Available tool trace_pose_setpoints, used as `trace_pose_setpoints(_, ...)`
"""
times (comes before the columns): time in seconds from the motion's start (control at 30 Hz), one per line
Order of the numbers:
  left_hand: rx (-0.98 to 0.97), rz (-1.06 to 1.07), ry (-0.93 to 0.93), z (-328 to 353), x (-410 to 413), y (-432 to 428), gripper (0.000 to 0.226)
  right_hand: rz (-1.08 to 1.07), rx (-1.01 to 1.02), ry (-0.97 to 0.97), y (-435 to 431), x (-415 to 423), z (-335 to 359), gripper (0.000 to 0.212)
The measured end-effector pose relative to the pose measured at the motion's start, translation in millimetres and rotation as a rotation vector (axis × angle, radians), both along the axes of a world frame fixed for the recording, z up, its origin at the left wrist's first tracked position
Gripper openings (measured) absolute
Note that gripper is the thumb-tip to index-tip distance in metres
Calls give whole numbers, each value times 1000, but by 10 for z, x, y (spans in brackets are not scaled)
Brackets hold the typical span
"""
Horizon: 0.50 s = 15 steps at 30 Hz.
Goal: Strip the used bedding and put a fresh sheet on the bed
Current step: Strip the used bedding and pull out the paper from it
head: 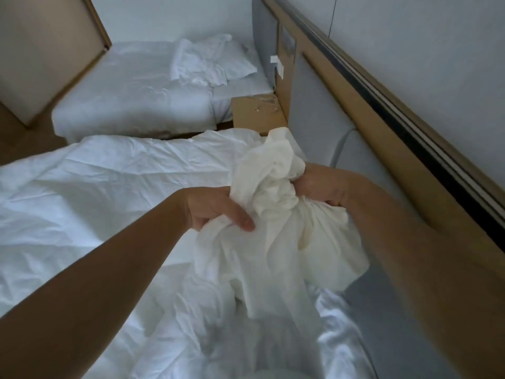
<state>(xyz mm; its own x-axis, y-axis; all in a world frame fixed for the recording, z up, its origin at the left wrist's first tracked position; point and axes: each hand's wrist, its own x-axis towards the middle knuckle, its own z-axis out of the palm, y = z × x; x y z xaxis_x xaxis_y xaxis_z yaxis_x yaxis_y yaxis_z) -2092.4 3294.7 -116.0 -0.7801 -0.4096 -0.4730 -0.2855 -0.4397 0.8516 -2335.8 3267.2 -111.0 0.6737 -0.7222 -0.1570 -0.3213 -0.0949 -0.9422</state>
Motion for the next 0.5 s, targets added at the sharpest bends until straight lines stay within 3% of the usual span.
trace_pose_setpoints(0.13, -42, 60, -112, 50, -56, 8, 42, 165, -14, 179, -296, 2, 140, 38)
trace_pose_setpoints(0.2, -76, 216, -51, 28, -101, 23, 38, 198, 91, 176, -374, -42, 153, 29)
trace_pose_setpoints(0.33, -153, 374, 134, -141, -306, 106, 35, 351, 188, 213, -312, -326, 63, 40)
trace_pose_setpoints(0.4, -132, 370, 146, -240, -448, 133, 33, 413, 325, 178, -290, -490, -79, 46)
trace_pose_setpoints(0.5, -88, 377, 119, -330, -634, 72, 35, 282, 310, 58, -252, -627, -242, 53)
